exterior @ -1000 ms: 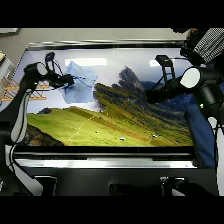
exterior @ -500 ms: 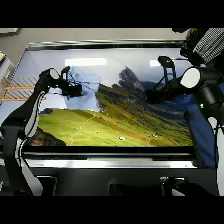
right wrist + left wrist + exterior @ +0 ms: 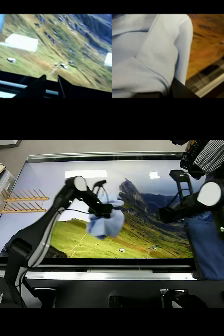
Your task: Fold the clothes and pants, and hang the long-sleeved shirts on hangers.
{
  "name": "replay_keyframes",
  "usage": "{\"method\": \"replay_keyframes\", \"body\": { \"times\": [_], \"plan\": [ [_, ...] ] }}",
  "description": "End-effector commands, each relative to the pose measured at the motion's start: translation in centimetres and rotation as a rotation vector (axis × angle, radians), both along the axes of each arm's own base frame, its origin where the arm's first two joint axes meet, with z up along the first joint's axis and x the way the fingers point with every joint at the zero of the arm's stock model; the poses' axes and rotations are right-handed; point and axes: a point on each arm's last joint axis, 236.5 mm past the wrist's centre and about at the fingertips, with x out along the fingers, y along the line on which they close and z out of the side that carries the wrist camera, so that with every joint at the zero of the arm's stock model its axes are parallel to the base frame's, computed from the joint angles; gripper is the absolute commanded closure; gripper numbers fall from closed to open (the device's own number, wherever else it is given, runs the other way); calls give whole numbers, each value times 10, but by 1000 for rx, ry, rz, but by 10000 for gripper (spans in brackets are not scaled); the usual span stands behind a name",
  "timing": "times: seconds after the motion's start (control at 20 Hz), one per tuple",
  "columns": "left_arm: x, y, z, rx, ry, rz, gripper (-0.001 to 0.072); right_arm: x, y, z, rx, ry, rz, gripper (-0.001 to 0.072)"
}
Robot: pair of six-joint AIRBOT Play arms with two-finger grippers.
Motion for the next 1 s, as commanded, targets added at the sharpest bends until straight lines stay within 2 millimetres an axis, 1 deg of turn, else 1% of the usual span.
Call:
{"method": "replay_keyframes", "body": {
  "times": [0.0, 0.1, 0.15, 0.2, 0.25, 0.3, 0.35, 0.45, 0.5, 0.55, 0.6, 0.65, 0.7, 0.75, 0.8, 0.85, 0.9, 0.95],
  "plan": [
    [-54, -76, -12, -18, 11, -50, 692, -25, -24, 22, -97, -33, 42, 509],
    [-65, -93, -37, 4, 28, -48, 690, -33, -26, 29, -110, -57, 87, 509],
    [-67, -95, -45, 11, 45, -44, 683, -34, -26, 30, -114, -69, 103, 509],
    [-66, -92, -47, 17, 54, -33, 601, -35, -25, 30, -113, -77, 110, 507],
    [-61, -86, -42, 18, 56, -26, 469, -34, -23, 28, -106, -75, 116, 507],
    [-55, -77, -34, 16, 49, -26, 373, -33, -18, 23, -89, -75, 122, 507],
    [-47, -65, -23, 11, 34, -30, 373, -28, -12, 19, -61, -87, 114, 508],
    [-25, -31, 9, 9, -14, -5, 373, -8, 8, 17, 50, -141, 51, 507],
    [-11, -9, 28, 12, -49, 24, 373, 5, 19, 20, 117, -171, 4, 506],
    [1, 12, 46, 11, -86, 52, 373, 19, 24, 26, 152, -207, -35, 493],
    [12, 34, 66, 2, -117, 89, 373, 33, 24, 33, 158, -241, -49, 460],
    [22, 56, 85, -9, -143, 134, 373, 44, 16, 37, 159, -255, -72, 457],
    [31, 75, 101, -19, -168, 175, 373, 53, 5, 39, 176, -249, -113, 423],
    [38, 94, 115, -27, -193, 215, 374, 60, -8, 35, 214, -231, -162, 419],
    [44, 109, 126, -33, -213, 251, 374, 64, -21, 27, 265, -199, -191, 416],
    [50, 125, 133, -36, -228, 285, 374, 65, -28, 15, 325, -153, -201, 363],
    [56, 137, 136, -36, -234, 311, 374, 63, -32, -2, 392, -93, -204, 253],
    [61, 147, 136, -34, -235, 336, 374, 58, -32, -21, 439, -37, -197, 179]
  ]
}}
